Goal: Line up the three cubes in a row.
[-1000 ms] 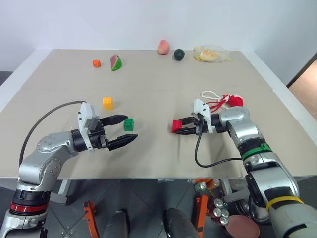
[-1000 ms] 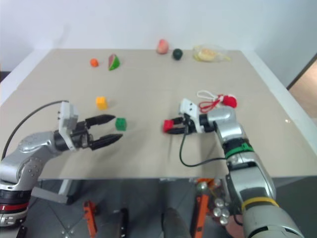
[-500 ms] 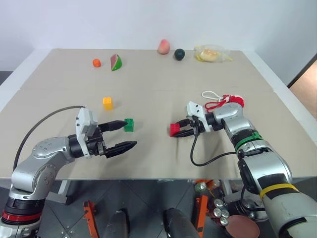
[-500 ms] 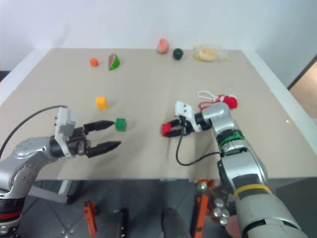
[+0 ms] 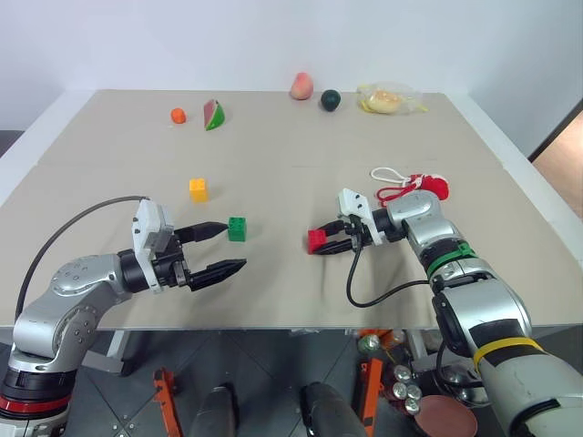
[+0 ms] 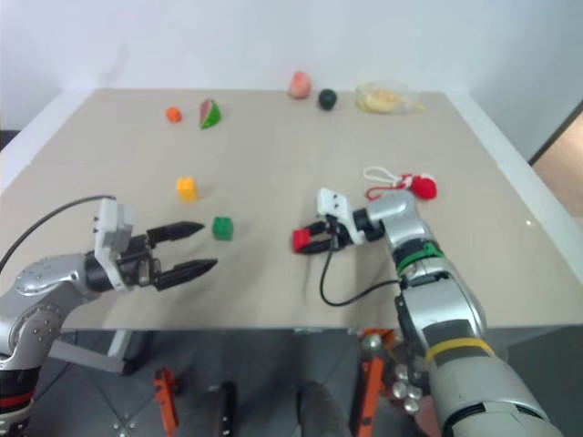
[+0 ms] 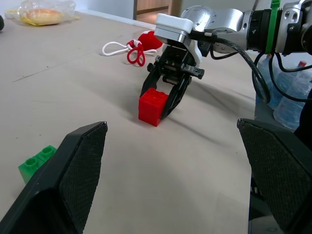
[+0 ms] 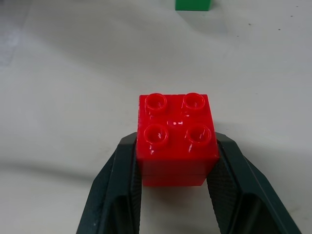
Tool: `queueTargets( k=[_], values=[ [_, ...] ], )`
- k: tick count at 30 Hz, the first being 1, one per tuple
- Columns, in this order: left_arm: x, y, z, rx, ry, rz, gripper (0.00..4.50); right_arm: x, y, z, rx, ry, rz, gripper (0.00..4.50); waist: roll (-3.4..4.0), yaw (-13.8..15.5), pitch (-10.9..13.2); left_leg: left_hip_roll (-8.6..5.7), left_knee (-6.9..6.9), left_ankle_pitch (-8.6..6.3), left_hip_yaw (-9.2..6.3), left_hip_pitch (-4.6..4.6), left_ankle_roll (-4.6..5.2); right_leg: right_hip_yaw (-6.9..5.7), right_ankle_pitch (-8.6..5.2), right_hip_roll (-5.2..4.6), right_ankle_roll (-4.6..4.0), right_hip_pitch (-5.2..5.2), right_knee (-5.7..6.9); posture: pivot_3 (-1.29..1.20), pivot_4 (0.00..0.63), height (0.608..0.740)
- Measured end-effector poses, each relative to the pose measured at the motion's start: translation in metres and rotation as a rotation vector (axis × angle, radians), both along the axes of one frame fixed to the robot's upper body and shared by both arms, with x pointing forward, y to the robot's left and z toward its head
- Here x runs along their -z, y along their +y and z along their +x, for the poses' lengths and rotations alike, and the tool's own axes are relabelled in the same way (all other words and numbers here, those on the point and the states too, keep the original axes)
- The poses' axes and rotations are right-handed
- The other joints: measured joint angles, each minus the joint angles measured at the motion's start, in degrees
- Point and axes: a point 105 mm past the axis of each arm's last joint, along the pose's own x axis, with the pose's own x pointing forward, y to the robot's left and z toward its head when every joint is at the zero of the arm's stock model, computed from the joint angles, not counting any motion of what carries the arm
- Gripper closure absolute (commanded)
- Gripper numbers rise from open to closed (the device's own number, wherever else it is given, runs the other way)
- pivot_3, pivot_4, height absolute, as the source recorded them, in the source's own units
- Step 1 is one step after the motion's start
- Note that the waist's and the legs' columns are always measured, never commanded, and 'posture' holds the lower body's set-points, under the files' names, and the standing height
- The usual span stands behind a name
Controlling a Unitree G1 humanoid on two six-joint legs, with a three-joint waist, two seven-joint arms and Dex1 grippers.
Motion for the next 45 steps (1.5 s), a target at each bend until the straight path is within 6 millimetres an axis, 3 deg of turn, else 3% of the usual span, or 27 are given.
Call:
queueTargets(
  k=[5,6,12,13,20,26,30,33,37,41,43,45],
  values=[
    [-0.001,0.000,0.000,0.001,-0.003,0.000,0.08,0.001,-0.001,-0.001,0.001,0.002,0.008,3.24,0.00,0.0,0.0,0.00,0.00,0.00,0.00,0.02,0.00,0.00,0.01,0.00,0.00,0.01,0.01,0.00,0.150,0.740],
    [-0.001,0.000,0.000,0.001,-0.003,0.000,0.08,0.001,-0.001,-0.001,0.001,0.000,0.007,2.20,0.00,0.0,0.0,0.00,0.00,0.00,0.00,0.02,0.00,0.00,0.01,0.00,0.00,0.01,0.01,0.00,0.150,0.740],
    [-0.004,-0.003,0.001,0.008,-0.016,-0.003,0.08,0.012,-0.001,-0.001,0.018,-0.002,-0.010,0.13,-0.01,0.0,0.0,0.00,0.00,0.00,0.00,0.08,0.00,0.00,0.02,0.00,0.01,0.07,0.01,0.00,0.150,0.740],
    [-0.004,-0.003,0.001,0.009,-0.016,-0.004,0.08,0.011,-0.001,0.000,0.028,-0.009,-0.010,0.03,-0.01,0.0,0.0,0.00,0.00,0.00,-0.01,0.11,0.00,0.00,0.02,0.01,0.01,0.10,0.01,0.00,0.150,0.740],
    [-0.004,-0.003,0.002,0.006,-0.016,-0.003,0.08,0.009,-0.004,0.003,0.046,-0.023,-0.021,0.03,0.00,0.0,0.0,0.00,0.02,0.00,0.00,0.15,0.00,0.00,0.02,0.00,0.00,0.14,0.02,0.00,0.150,0.740],
    [0.002,0.007,0.004,-0.039,0.011,-0.012,0.08,-0.024,-0.045,0.009,0.086,-0.101,-0.106,0.03,0.02,0.1,0.0,-0.02,0.03,0.00,0.01,0.11,0.00,0.00,-0.01,-0.03,0.00,0.10,0.01,0.00,0.150,0.740],
    [0.009,0.025,0.009,-0.108,0.040,0.011,0.08,-0.042,-0.076,0.009,0.102,-0.194,-0.225,0.03,0.02,0.1,0.0,-0.01,-0.01,0.00,0.02,0.12,-0.01,-0.01,-0.06,-0.03,-0.06,0.07,0.01,0.00,0.150,0.740],
    [0.021,0.038,0.009,-0.158,0.069,0.046,0.08,-0.055,-0.087,0.012,0.139,-0.248,-0.237,0.03,0.11,0.0,0.1,-0.01,-0.02,-0.01,0.10,0.11,-0.02,0.04,-0.05,-0.06,-0.09,0.01,0.01,0.00,0.150,0.740],
    [0.034,0.049,0.015,-0.222,0.066,0.108,0.08,-0.096,-0.076,0.025,0.234,-0.363,-0.033,0.03,0.13,-0.2,0.1,0.02,-0.02,0.00,0.13,0.16,-0.01,0.03,0.00,-0.05,-0.15,-0.03,0.08,0.00,0.150,0.740],
    [0.049,0.059,0.025,-0.299,0.070,0.157,0.08,-0.133,-0.047,0.036,0.305,-0.468,0.259,0.03,0.12,-0.2,0.1,0.04,-0.01,0.00,0.12,0.16,0.00,0.03,0.01,-0.04,-0.15,-0.01,0.12,0.00,0.150,0.740],
    [0.054,0.058,0.032,-0.324,0.076,0.160,0.08,-0.135,-0.036,0.035,0.317,-0.493,0.347,0.03,0.11,0.0,0.1,0.04,-0.01,0.00,0.07,0.13,-0.01,0.01,-0.03,-0.03,-0.11,0.04,0.12,0.00,0.150,0.740],
    [0.056,0.055,0.040,-0.351,0.082,0.152,0.08,-0.123,-0.025,0.028,0.319,-0.475,0.413,0.03,0.05,0.6,0.0,0.01,0.02,0.00,-0.01,0.06,-0.01,-0.02,-0.05,-0.04,-0.07,0.07,0.13,0.00,0.150,0.740]
  ],
)
